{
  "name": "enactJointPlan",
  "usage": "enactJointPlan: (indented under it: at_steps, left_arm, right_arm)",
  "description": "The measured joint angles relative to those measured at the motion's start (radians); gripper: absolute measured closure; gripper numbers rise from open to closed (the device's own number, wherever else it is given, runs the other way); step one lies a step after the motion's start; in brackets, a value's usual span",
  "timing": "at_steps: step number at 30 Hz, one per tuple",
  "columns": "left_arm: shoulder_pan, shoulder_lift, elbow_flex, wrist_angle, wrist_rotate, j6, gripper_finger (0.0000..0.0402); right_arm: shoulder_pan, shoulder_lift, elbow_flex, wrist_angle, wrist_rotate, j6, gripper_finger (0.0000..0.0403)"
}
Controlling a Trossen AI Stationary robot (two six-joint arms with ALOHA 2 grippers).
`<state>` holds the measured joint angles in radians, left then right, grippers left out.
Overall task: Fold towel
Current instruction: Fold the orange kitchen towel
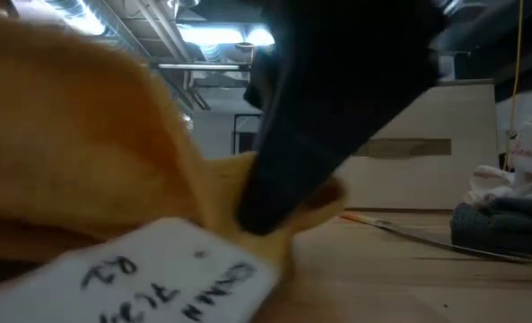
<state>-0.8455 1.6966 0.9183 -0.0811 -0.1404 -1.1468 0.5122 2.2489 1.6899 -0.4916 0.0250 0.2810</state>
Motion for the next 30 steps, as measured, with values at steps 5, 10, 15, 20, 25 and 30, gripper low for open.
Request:
enactJointPlan:
  at_steps: [5,10,15,20,25,30]
  left_arm:
    - [-0.019,-0.001,0.002,0.164,0.019,-0.055,0.0398]
    - [-0.029,-0.003,0.004,0.274,0.026,-0.151,0.0399]
    - [-0.029,-0.005,0.006,0.303,0.030,-0.213,0.0400]
    - [-0.028,-0.005,0.006,0.301,-0.044,-0.235,0.0400]
    - [-0.022,-0.014,0.006,0.272,-0.155,-0.234,0.0400]
    - [-0.023,-0.085,0.007,0.037,-0.282,-0.292,0.0400]
  right_arm:
    - [0.059,-0.001,0.050,-0.068,0.005,0.015,0.0394]
    - [0.114,-0.002,0.160,-0.178,0.036,0.027,0.0388]
    - [0.138,-0.004,0.310,-0.359,0.161,0.018,0.0390]
    - [0.114,-0.007,0.378,-0.485,0.297,-0.005,0.0392]
    - [0.056,-0.007,0.369,-0.560,0.295,0.009,0.0388]
    - [-0.002,-0.007,0.364,-0.594,0.295,0.002,0.0390]
